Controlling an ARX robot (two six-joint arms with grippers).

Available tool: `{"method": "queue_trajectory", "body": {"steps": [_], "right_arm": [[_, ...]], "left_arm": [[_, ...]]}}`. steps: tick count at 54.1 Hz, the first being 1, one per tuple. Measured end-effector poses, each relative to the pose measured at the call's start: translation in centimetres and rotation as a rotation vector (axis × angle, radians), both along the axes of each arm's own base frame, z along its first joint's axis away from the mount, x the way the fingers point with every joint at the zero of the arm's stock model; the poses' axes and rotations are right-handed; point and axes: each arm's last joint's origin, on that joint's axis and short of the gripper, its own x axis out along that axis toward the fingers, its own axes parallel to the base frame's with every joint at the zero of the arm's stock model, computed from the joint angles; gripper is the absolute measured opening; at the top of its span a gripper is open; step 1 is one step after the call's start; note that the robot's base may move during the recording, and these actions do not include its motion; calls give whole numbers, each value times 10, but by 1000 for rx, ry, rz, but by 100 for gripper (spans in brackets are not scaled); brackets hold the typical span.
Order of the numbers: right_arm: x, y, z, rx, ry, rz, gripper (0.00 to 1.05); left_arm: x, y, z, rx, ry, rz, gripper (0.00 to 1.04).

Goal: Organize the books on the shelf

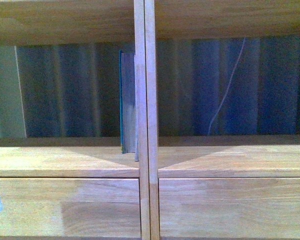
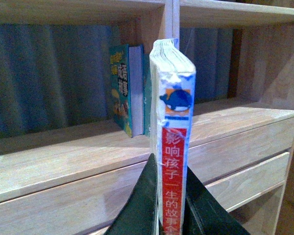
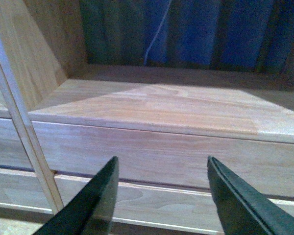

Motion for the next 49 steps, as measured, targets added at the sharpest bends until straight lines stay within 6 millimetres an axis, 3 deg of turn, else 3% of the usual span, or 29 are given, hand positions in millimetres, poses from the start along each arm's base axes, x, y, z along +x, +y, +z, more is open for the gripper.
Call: {"method": "queue_trajectory", "body": {"steps": [16,32,49], "right_arm": [[-19,11,-37,5,11,1,3],[-32,11,-57,6,3,1,3],[-42,11,-70,6,2,0,3]], "left_arm": [[32,6,7,-11,-38,113,7],[76,-6,29,21,-98,155,7],[133,-19,34,32,-100,218,7]]}}
